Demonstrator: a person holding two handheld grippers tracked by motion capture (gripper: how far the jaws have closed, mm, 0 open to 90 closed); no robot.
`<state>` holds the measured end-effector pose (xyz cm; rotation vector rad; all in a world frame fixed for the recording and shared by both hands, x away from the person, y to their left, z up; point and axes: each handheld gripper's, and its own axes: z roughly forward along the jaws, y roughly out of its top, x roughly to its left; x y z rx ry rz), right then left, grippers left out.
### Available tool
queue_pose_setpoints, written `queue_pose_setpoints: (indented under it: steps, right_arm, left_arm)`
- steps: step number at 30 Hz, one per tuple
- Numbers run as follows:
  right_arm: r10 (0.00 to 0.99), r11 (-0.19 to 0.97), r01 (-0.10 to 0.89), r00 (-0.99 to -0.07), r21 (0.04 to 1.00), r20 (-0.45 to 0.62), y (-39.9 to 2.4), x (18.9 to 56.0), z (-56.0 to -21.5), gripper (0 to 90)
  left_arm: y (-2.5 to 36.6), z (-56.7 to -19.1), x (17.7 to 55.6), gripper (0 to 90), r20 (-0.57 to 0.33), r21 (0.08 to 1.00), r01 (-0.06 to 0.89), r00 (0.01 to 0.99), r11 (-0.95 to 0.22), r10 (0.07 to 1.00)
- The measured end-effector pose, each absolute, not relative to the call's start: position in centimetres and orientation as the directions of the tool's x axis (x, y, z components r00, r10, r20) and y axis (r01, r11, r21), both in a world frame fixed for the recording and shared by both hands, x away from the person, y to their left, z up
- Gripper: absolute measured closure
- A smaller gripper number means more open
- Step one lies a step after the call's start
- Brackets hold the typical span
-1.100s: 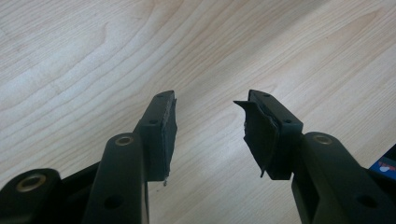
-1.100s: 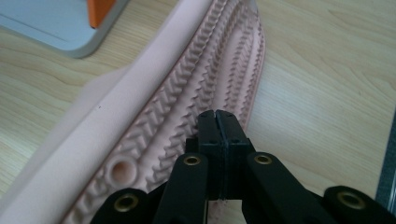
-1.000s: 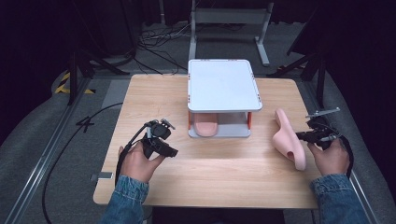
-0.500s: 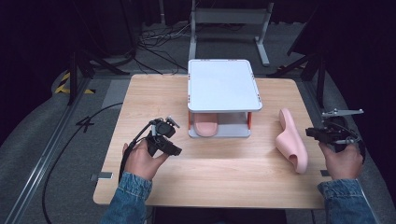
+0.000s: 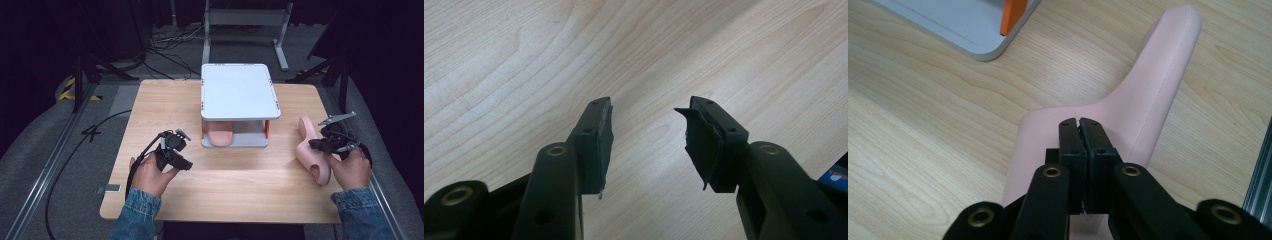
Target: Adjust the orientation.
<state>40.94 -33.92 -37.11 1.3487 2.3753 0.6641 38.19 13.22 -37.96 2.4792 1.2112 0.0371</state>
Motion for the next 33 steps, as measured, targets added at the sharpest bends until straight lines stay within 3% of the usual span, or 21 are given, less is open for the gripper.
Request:
queue_pose_setpoints:
  steps: [9,22,29,33]
  right_arm:
    - [0.896,0.390,0.716,-0.440,0.580,-0.059,-36.3,40.3,-36.6,88.5]
    - [0.967,0.251,0.789,-0.230,0.561,-0.109,-42.0,39.6,-37.5,89.8]
    - [0.978,0.203,0.842,-0.204,0.500,-0.053,-43.7,40.2,-40.1,89.8]
    - [0.970,0.220,0.854,-0.241,0.471,-0.017,-43.2,40.6,-41.5,89.8]
  left_arm:
    - [12.6,-37.9,38.6,53.3,-0.144,0.349,0.747,0.640,-0.566,0.755]
    - [11.9,-38.0,39.0,53.3,-0.149,0.344,0.738,0.653,-0.581,0.742]
    - [11.6,-37.9,39.2,53.3,-0.157,0.347,0.734,0.659,-0.583,0.736]
    - [11.5,-37.9,39.3,53.3,-0.156,0.350,0.733,0.660,-0.584,0.735]
